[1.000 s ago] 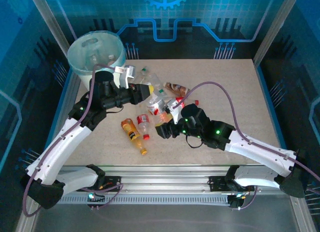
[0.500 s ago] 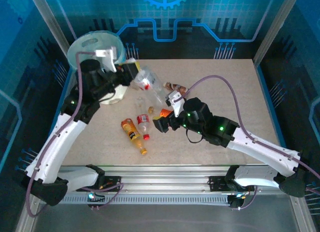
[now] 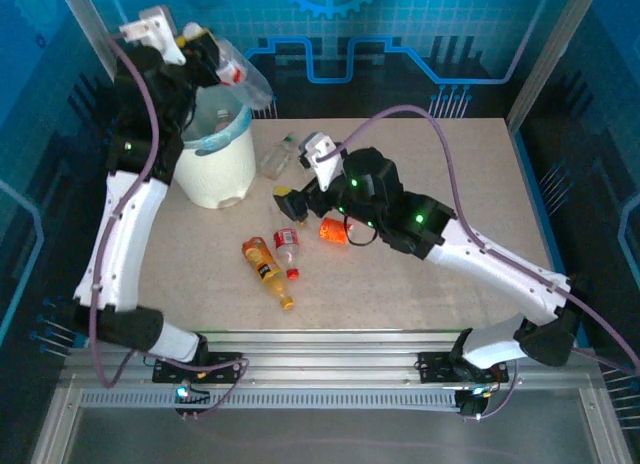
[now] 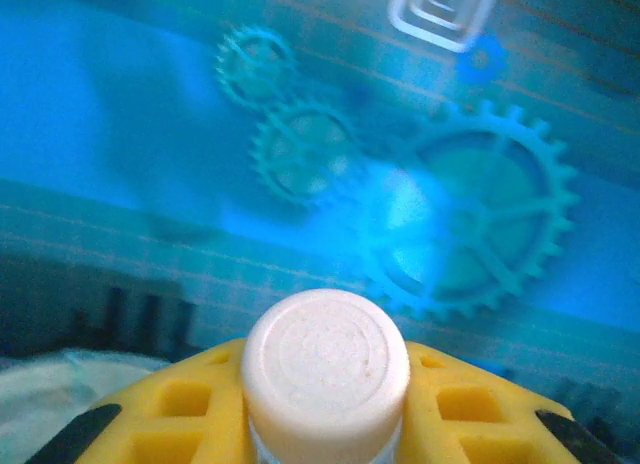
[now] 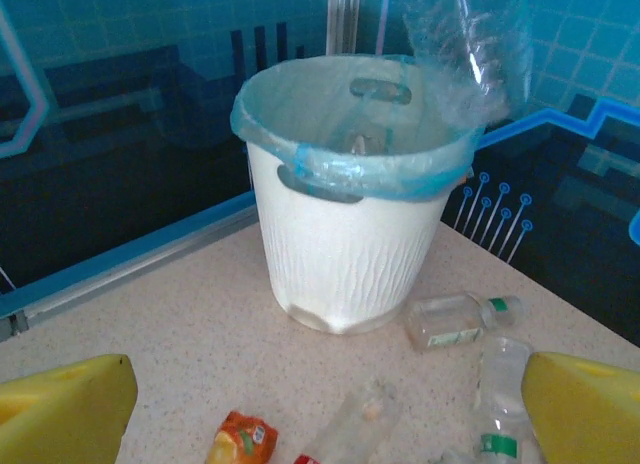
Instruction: Put the plastic bottles in the bin
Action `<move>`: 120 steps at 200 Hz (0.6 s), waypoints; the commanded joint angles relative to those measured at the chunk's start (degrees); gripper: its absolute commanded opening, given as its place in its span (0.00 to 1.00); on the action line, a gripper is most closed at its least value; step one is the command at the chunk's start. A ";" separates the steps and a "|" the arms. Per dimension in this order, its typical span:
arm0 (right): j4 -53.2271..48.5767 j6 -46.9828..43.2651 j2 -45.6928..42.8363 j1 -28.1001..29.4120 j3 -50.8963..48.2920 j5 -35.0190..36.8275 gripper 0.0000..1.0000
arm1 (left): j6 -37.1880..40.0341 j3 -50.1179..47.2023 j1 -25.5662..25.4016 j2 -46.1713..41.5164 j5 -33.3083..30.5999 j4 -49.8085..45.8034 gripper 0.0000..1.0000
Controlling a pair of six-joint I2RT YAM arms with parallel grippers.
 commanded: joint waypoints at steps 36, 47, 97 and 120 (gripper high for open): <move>-6.75 2.88 9.54 -7.30 12.19 -12.52 1.00 | 4.92 6.37 10.24 8.34 -8.39 -2.70 0.00; -7.52 2.89 11.05 -8.09 13.68 -13.83 1.00 | 4.86 5.59 11.68 9.26 -8.20 -2.70 0.00; -6.64 7.20 14.64 -12.12 14.78 -20.13 1.00 | 11.93 -9.56 12.90 9.16 -4.20 7.67 0.00; -6.54 8.20 15.26 -12.62 13.83 -21.23 1.00 | 14.26 -14.08 12.90 10.61 -3.62 8.74 0.00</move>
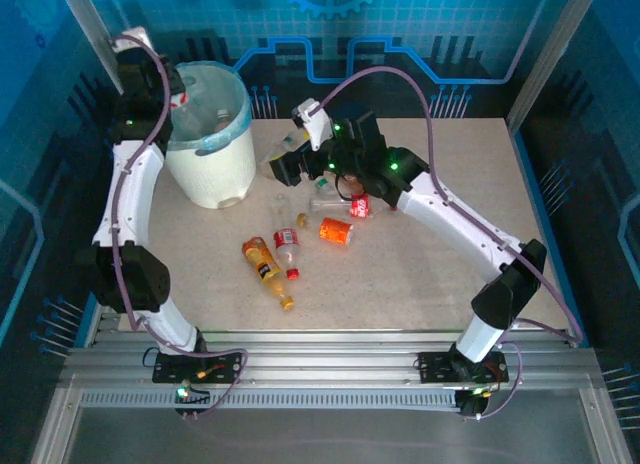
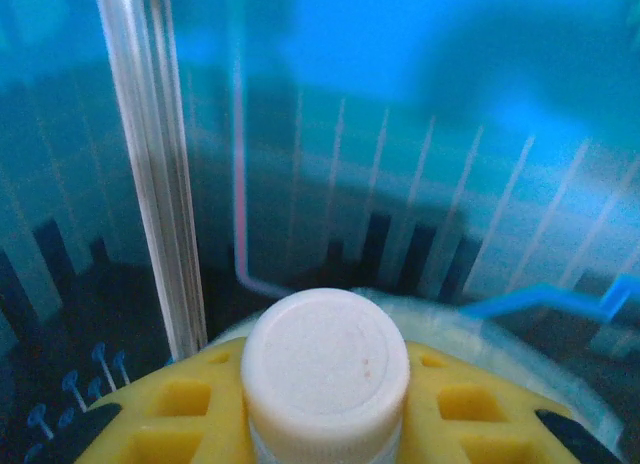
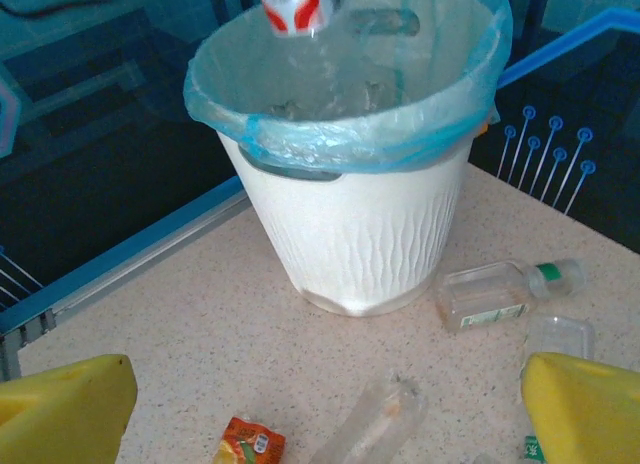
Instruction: Put the plastic bottles in the bin
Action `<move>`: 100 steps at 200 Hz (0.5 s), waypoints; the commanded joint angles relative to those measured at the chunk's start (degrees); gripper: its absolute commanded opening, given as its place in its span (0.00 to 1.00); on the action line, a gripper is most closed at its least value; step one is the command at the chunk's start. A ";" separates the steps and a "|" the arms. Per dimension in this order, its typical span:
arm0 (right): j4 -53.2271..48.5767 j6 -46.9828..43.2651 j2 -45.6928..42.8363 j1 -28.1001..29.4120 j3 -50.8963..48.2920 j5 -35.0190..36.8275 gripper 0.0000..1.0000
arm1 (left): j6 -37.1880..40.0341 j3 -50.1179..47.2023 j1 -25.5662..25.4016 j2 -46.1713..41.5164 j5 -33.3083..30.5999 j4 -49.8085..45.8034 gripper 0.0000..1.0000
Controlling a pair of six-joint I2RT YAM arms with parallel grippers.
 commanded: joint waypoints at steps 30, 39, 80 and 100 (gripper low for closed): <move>-0.62 4.07 1.95 -0.96 0.58 -5.25 1.00 | 5.47 -7.98 0.10 2.87 4.11 6.65 0.00; -0.88 4.44 2.36 -0.96 0.93 -5.68 1.00 | 5.46 -8.67 0.09 3.57 5.03 7.13 0.00; -2.59 5.76 4.38 -0.87 3.48 -8.23 1.00 | 8.06 -11.04 0.34 7.83 8.35 8.05 0.00; -2.64 6.04 4.63 -0.71 3.57 -8.42 1.00 | 7.62 -9.81 0.73 10.42 9.76 5.96 0.00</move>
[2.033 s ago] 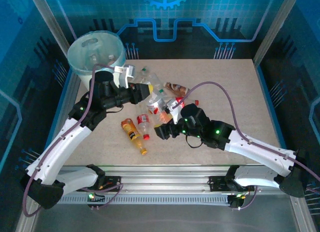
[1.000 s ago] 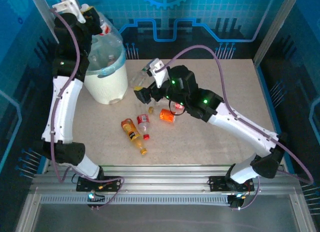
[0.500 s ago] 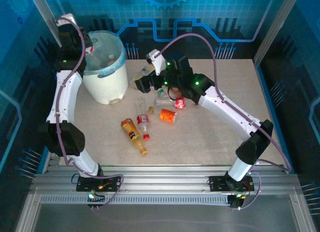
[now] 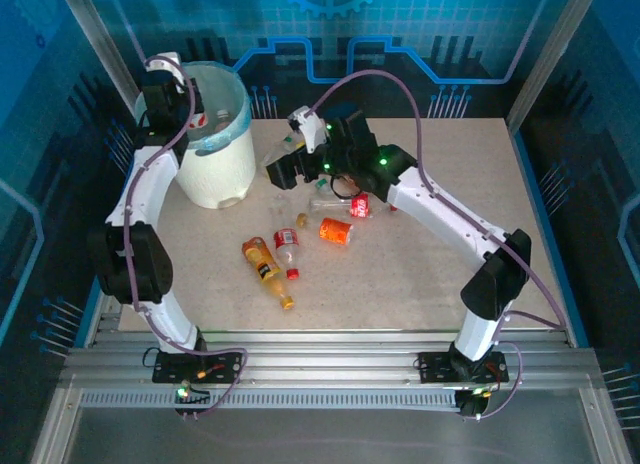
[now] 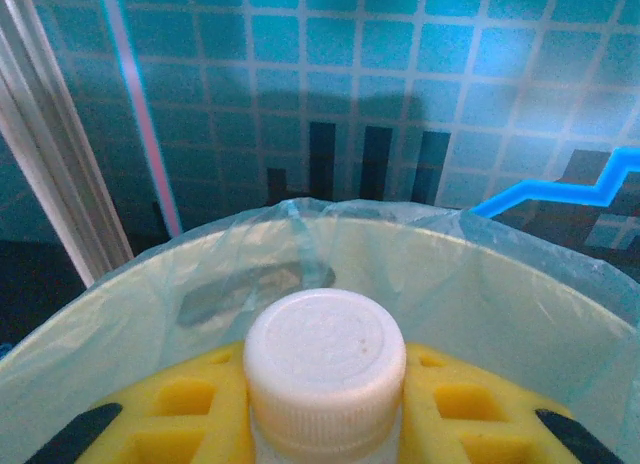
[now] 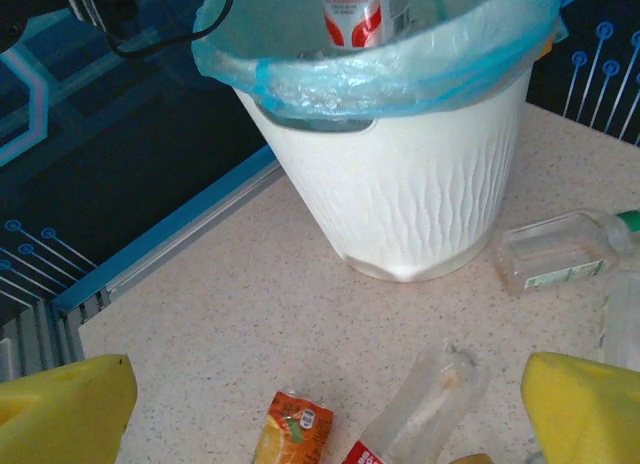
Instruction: Put the plastic bottles in the bin
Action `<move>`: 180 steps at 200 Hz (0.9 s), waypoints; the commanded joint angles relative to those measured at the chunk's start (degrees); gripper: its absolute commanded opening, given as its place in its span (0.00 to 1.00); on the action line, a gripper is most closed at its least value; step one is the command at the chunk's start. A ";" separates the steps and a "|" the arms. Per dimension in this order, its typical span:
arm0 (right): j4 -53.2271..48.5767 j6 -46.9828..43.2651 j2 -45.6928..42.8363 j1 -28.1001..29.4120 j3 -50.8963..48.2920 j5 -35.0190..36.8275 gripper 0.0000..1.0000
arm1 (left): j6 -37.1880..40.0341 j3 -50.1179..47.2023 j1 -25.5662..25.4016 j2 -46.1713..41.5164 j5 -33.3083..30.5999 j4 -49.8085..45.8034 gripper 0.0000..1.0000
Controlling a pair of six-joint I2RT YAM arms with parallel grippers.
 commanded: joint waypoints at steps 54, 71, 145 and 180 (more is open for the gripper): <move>-2.34 1.55 1.35 0.21 3.78 -2.23 1.00 | -1.71 4.41 3.59 10.28 4.76 -13.03 0.00; -2.56 1.55 1.74 0.42 4.37 -2.33 1.00 | -2.07 5.35 3.80 9.35 5.76 -12.17 0.00; -4.18 1.55 4.48 1.12 7.61 -2.97 1.00 | -2.86 8.87 3.80 7.99 9.85 -13.00 0.02; -5.45 1.12 4.50 1.32 8.29 -2.89 1.00 | -5.76 11.14 3.81 6.54 9.88 -14.44 0.63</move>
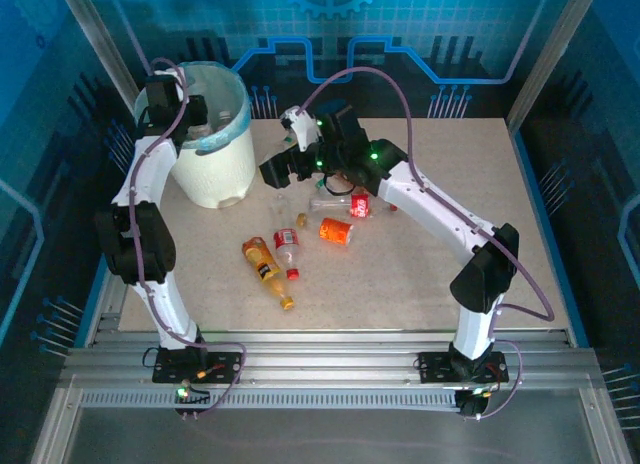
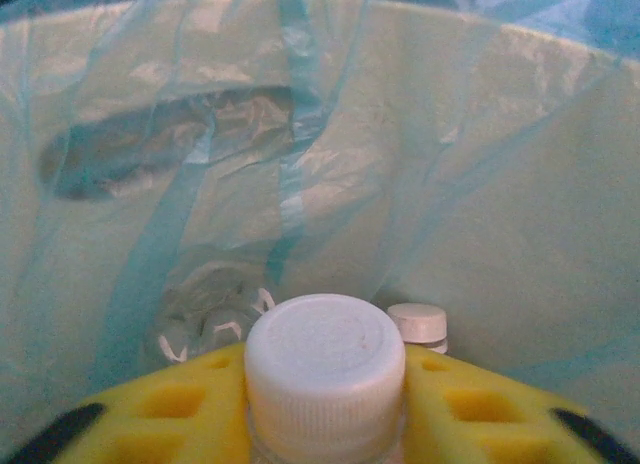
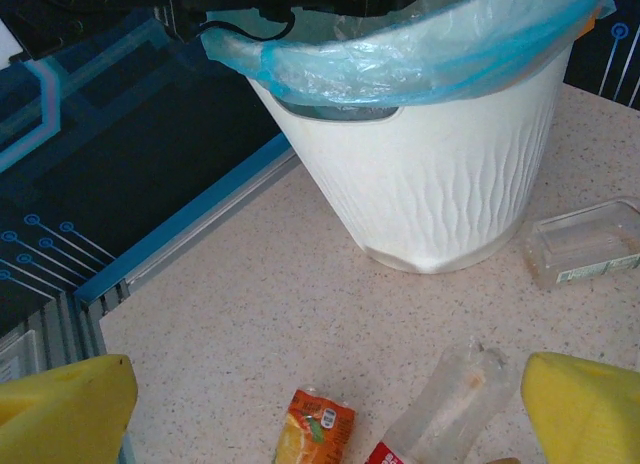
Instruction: Put the plastic bottles in the bin
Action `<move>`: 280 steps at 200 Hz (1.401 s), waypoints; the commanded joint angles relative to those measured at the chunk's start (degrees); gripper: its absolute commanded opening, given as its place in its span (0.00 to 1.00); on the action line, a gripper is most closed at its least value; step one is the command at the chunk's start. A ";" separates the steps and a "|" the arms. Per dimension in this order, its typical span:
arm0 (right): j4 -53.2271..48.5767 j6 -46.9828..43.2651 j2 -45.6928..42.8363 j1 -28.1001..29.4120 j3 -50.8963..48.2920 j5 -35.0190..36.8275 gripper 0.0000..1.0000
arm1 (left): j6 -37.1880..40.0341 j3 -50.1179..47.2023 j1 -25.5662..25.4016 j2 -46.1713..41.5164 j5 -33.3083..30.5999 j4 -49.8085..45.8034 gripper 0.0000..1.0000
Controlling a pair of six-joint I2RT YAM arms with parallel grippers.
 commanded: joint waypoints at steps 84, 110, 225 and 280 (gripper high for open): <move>-3.59 -0.51 2.14 0.71 3.99 -1.16 1.00 | -8.58 17.75 0.67 -1.34 2.15 -10.11 0.29; -4.61 -0.75 2.94 0.69 5.19 -0.81 1.00 | -10.81 18.68 0.61 -0.07 2.98 -14.13 0.24; -5.86 -7.96 -2.38 -3.27 -5.82 14.28 0.97 | -0.72 8.42 -16.00 -17.54 1.41 -10.32 0.43; -0.59 17.03 -8.56 -17.17 -22.62 9.45 0.93 | 19.95 -5.63 -33.99 -26.98 5.12 -4.20 0.55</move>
